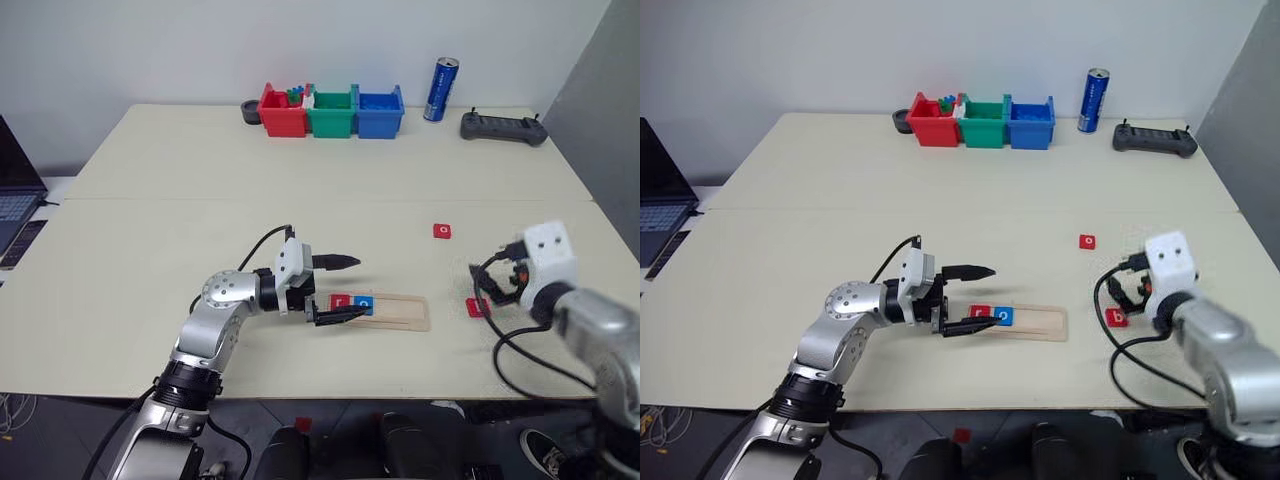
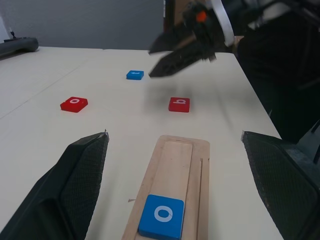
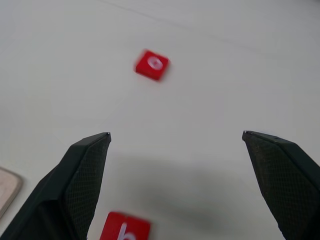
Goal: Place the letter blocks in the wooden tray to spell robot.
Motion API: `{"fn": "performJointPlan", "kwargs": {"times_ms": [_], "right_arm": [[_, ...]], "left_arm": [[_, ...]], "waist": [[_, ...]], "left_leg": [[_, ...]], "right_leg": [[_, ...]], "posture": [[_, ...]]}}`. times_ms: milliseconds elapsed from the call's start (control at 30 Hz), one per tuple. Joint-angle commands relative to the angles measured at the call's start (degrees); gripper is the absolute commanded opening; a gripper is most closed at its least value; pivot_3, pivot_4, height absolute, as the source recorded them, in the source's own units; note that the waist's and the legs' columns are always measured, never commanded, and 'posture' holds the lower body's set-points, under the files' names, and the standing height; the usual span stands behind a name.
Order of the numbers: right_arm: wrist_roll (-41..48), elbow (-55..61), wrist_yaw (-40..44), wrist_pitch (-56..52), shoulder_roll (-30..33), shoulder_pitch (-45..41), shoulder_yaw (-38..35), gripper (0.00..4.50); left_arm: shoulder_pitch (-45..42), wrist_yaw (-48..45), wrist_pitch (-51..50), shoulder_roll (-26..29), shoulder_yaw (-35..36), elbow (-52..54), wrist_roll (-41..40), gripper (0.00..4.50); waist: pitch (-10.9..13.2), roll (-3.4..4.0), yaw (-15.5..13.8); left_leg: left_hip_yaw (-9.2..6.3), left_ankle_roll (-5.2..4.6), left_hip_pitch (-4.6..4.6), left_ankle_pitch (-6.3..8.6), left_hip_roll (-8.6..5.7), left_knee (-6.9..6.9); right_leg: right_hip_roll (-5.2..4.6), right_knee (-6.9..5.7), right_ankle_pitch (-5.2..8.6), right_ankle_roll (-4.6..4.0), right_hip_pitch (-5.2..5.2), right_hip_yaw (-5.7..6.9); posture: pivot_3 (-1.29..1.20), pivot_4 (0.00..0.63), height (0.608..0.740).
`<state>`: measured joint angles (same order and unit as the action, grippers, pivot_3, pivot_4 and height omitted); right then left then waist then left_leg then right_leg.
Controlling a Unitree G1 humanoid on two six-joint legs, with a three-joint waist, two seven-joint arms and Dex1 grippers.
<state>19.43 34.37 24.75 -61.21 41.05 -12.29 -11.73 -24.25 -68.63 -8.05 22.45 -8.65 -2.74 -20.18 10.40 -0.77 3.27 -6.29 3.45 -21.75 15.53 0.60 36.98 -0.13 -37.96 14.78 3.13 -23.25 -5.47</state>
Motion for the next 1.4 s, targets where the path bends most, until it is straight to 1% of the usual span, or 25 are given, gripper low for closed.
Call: {"fn": "performJointPlan", "kwargs": {"times_ms": [33,100,133,233,333,433,700,900,1000,1133,1200,1233,1300,1400], "right_arm": [[2.7,-7.5,21.3,19.1,7.4,2.8,1.3,4.48],[2.7,-13.5,31.3,29.5,10.8,5.4,1.7,4.48],[2.4,-16.4,34.9,33.6,11.8,6.1,2.0,4.48],[-0.5,-24.9,41.5,43.2,14.1,5.2,4.9,4.48],[-4.7,-32.8,44.3,50.9,14.7,2.3,8.4,4.48],[-5.9,-38.3,46.1,54.1,13.8,-0.6,10.6,4.48],[-9.2,-47.2,48.3,59.3,11.7,-5.2,15.0,4.48],[-10.9,-50.9,50.1,61.3,12.3,-6.2,16.0,4.48],[-11.3,-52.0,50.4,62.0,12.3,-6.5,15.9,3.92],[-11.4,-52.7,50.9,62.3,12.1,-7.2,15.8,2.62],[-11.2,-52.7,51.1,62.1,12.1,-7.5,15.7,1.81],[-11.1,-52.5,51.0,62.1,12.2,-7.5,15.5,1.51],[-11.0,-52.0,50.9,61.9,12.3,-7.5,15.2,1.47],[-9.0,-46.0,49.3,57.9,12.2,-7.0,13.6,1.47]], "left_arm": [[-1.5,-1.4,1.5,0.0,-0.4,-0.1,-0.6,4.5],[-1.7,-1.8,1.8,-0.2,-0.5,-0.6,-0.4,4.5],[-1.9,-1.9,2.0,-0.3,-0.6,-0.9,-0.4,4.5],[-2.2,-2.1,2.3,-0.5,-0.7,-1.5,-0.3,4.5],[-1.9,-2.0,2.3,-0.8,-0.8,-1.0,-0.3,4.5],[-1.4,-1.6,2.0,-1.0,-0.9,-0.1,-0.4,4.5],[0.1,-2.2,1.6,0.3,-0.8,1.7,-0.8,4.5],[0.9,-2.2,1.0,0.9,-0.8,3.4,-1.3,4.5],[1.1,-2.1,0.9,0.9,-0.8,3.6,-1.2,4.5],[1.0,-1.9,1.0,0.6,-0.9,3.4,-1.1,4.5],[0.9,-1.8,1.1,0.5,-0.9,3.2,-1.1,4.5],[0.9,-1.8,1.2,0.5,-0.8,3.1,-1.0,4.5],[0.8,-1.5,1.3,0.3,-0.8,3.0,-0.9,4.5],[1.6,-1.0,1.2,0.4,-0.4,3.8,-1.2,4.5]], "waist": [[0.0,-0.01,0.0],[0.0,-0.07,-0.3],[0.0,-0.08,-0.3],[0.1,-0.12,-0.2],[0.1,-0.12,0.1],[0.1,-0.12,0.1],[0.1,-0.12,-0.1],[0.1,-0.11,-0.2],[0.1,-0.11,-0.2],[0.1,-0.11,-0.2],[0.1,-0.11,-0.2],[0.1,-0.11,-0.2],[0.1,-0.11,-0.2],[0.1,-0.1,-0.1]], "left_leg": [[0.04,0.0,-0.02,0.0,-0.02,0.02],[0.04,-0.02,-0.04,0.02,-0.02,0.03],[0.06,-0.03,-0.06,0.02,-0.06,0.03],[0.13,-0.03,-0.05,0.02,-0.08,0.08],[0.14,-0.03,0.03,0.02,-0.06,0.1],[0.14,-0.02,0.06,0.01,-0.04,0.11],[0.12,-0.01,0.05,0.01,-0.05,0.12],[0.11,-0.01,0.05,0.01,-0.05,0.13],[0.11,0.0,0.06,0.01,-0.05,0.13],[0.11,0.0,0.06,0.01,-0.05,0.15],[0.11,-0.01,0.06,0.01,-0.05,0.15],[0.11,-0.01,0.06,0.01,-0.05,0.16],[0.11,-0.01,0.06,0.01,-0.05,0.16],[0.11,0.0,0.06,0.01,-0.05,0.16]], "right_leg": [[-0.02,0.01,0.0,0.0,0.0,-0.02],[-0.05,0.08,-0.01,0.01,0.04,-0.01],[-0.09,0.12,-0.02,0.03,0.04,-0.02],[-0.14,0.11,-0.06,0.08,0.04,-0.07],[-0.12,0.02,-0.06,0.08,0.04,-0.09],[-0.08,-0.02,-0.06,0.07,0.04,-0.11],[-0.09,-0.03,-0.07,0.06,0.04,-0.1],[-0.11,-0.03,-0.07,0.06,0.05,-0.1],[-0.1,-0.05,-0.07,0.06,0.05,-0.09],[-0.1,-0.05,-0.07,0.06,0.06,-0.1],[-0.1,-0.06,-0.07,0.06,0.06,-0.1],[-0.1,-0.06,-0.07,0.06,0.06,-0.1],[-0.1,-0.07,-0.08,0.06,0.06,-0.1],[-0.1,-0.07,-0.08,0.06,0.06,-0.1]], "posture": [[0.0,0.15,0.74],[0.0,0.15,0.74],[0.0,0.15,0.74],[0.0,0.15,0.74],[0.0,0.15,0.74],[0.0,0.15,0.74],[0.0,0.15,0.74],[0.0,0.15,0.74],[0.0,0.15,0.74],[0.0,0.15,0.74],[0.0,0.15,0.74],[0.0,0.15,0.74],[0.0,0.15,0.74],[0.0,0.15,0.74]]}}
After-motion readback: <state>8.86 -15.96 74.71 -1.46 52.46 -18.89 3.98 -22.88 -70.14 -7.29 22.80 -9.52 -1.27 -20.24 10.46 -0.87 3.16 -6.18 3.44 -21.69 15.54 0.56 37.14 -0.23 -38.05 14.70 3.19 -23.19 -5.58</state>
